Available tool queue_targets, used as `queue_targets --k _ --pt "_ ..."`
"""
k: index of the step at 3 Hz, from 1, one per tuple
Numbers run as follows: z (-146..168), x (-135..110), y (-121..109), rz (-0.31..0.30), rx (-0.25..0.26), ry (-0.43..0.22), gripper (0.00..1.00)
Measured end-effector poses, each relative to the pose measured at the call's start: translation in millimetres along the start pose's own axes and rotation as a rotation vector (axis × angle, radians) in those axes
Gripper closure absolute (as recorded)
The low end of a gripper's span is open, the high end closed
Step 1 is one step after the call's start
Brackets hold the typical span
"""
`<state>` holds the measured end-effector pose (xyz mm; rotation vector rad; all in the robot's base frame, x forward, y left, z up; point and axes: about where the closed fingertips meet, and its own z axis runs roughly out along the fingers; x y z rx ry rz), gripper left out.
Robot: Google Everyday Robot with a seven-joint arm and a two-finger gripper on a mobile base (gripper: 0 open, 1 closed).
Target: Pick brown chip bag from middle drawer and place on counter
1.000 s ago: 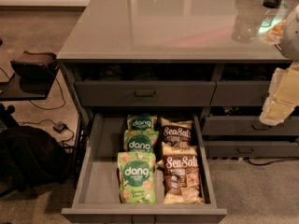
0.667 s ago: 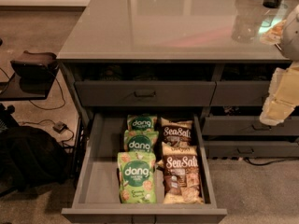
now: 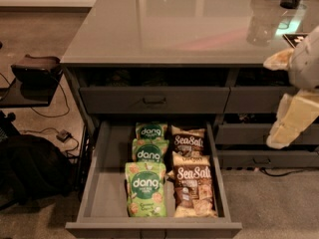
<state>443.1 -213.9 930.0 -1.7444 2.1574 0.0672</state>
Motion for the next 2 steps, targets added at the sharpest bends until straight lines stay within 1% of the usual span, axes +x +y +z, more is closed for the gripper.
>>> queue_targets --k 1,2 --pt "73 -11 12 -0.026 -0.086 -0.12 0.0" --pt "148 -14 14 -0.045 -0.136 -0.14 0.0"
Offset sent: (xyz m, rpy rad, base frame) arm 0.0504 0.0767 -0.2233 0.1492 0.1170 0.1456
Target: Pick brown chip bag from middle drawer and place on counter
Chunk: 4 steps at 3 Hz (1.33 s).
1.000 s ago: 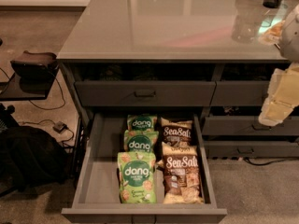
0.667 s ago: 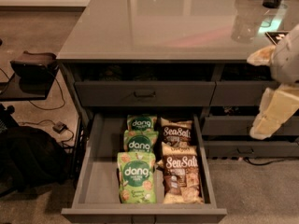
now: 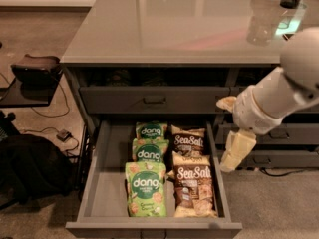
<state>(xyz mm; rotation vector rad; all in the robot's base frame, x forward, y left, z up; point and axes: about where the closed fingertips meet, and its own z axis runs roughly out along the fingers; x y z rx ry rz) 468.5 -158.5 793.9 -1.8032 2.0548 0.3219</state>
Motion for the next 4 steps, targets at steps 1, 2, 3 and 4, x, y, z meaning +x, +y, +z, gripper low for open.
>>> queue_targets --k 1,2,3,4 --pt "69 20 -18 0.002 -0.02 0.073 0.0" --pt "127 55 -41 0.035 -0.03 0.159 0.0" --pt "166 93 -63 0.131 -0.045 0.196 0.0" --pt "193 128 -84 0.229 -0.061 0.21 0.0"
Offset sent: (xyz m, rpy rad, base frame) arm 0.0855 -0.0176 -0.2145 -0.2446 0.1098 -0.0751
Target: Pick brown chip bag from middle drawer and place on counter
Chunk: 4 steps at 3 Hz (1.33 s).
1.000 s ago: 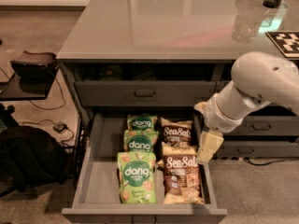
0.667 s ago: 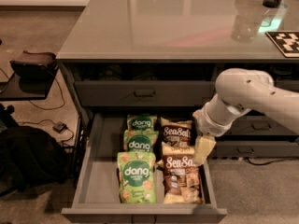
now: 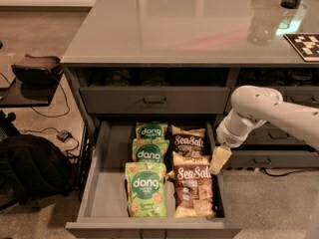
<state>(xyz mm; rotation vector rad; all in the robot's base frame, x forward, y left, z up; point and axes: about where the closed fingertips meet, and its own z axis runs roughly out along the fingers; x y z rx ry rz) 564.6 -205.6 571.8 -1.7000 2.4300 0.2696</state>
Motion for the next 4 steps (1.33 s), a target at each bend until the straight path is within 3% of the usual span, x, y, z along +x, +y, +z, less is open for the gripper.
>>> queue_targets --k 1,2,4 --pt "0 0 0 0.0 0.0 0.0 0.0" --pt "25 -6 6 -0.036 0.02 0.01 0.0" --pt "96 -5 -9 -0.094 0.091 -0.079 0.0"
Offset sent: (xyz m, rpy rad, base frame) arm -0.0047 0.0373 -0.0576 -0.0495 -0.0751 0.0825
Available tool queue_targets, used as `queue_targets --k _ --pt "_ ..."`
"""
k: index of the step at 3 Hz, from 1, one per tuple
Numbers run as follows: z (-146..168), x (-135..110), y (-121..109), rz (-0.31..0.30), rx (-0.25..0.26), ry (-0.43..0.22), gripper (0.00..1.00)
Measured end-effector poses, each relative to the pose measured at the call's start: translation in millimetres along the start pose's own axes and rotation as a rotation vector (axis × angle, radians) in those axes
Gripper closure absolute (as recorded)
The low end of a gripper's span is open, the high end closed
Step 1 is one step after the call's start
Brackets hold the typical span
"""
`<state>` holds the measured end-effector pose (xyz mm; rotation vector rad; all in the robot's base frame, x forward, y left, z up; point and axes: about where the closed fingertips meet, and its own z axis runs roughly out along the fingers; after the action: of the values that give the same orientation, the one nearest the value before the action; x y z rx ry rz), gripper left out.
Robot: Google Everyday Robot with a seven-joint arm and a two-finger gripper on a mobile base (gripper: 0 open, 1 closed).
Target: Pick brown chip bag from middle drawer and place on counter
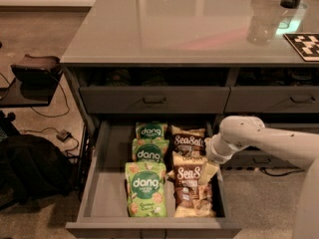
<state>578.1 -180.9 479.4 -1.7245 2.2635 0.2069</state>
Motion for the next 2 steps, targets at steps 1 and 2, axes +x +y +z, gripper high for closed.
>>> queue_targets --k 1,2 --pt "33 15 -6 0.012 -0.011 -0.064 0.0" --pt "62 18 -1 -0.001 -0.052 -0.11 0.0"
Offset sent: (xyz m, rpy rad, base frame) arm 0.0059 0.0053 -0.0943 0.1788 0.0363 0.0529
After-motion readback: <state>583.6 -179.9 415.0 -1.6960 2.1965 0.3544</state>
